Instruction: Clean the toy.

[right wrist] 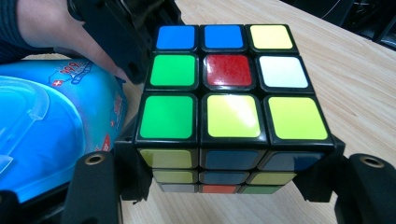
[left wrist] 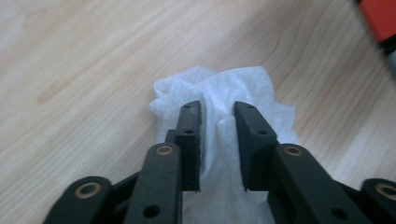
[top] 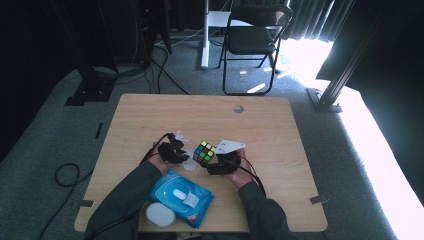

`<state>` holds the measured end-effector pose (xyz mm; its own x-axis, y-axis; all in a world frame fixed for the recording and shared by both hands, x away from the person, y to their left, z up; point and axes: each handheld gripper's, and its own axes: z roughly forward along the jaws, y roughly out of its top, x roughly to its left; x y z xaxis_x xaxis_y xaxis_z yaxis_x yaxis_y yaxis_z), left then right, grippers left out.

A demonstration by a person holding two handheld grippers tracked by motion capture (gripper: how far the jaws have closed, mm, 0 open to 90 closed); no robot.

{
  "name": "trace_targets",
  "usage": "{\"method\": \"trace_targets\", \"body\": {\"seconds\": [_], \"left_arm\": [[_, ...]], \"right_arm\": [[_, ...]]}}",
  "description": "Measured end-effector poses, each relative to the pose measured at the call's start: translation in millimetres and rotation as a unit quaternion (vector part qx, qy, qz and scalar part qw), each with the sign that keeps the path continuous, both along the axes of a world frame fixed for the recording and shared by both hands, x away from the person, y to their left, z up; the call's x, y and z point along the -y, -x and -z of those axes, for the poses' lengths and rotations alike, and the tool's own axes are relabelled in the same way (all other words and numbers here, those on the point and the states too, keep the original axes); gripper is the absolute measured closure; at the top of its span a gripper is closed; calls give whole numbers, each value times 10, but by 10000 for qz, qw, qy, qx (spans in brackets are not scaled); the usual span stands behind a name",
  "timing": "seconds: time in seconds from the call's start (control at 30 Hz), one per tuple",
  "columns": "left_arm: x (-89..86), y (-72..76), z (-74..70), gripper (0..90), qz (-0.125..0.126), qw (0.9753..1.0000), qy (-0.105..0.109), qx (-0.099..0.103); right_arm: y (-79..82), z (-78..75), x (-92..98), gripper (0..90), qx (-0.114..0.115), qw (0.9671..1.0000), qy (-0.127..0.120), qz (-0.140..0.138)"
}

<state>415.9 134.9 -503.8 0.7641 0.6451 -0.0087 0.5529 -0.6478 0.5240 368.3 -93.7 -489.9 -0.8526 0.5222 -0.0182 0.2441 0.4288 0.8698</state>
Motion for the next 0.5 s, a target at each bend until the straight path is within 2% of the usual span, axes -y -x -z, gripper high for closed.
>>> {"method": "trace_targets", "body": {"seconds": [0.1,0.13,0.3,0.5], "left_arm": [[-4,-8,23,623,-3,10000,41,-53],[-3,-9,26,623,-6,10000,29,-58],[7,-34,71,505,-23,9997,-91,-216],[15,-42,98,485,-3,9995,-185,-256]], "right_arm": [[0,0,-1,342,-2,10000,0,-2],[-1,0,-1,342,1,10000,2,-1],[-2,-7,-1,342,5,10000,-2,6],[-3,-10,1,342,10,10000,3,13]]}}
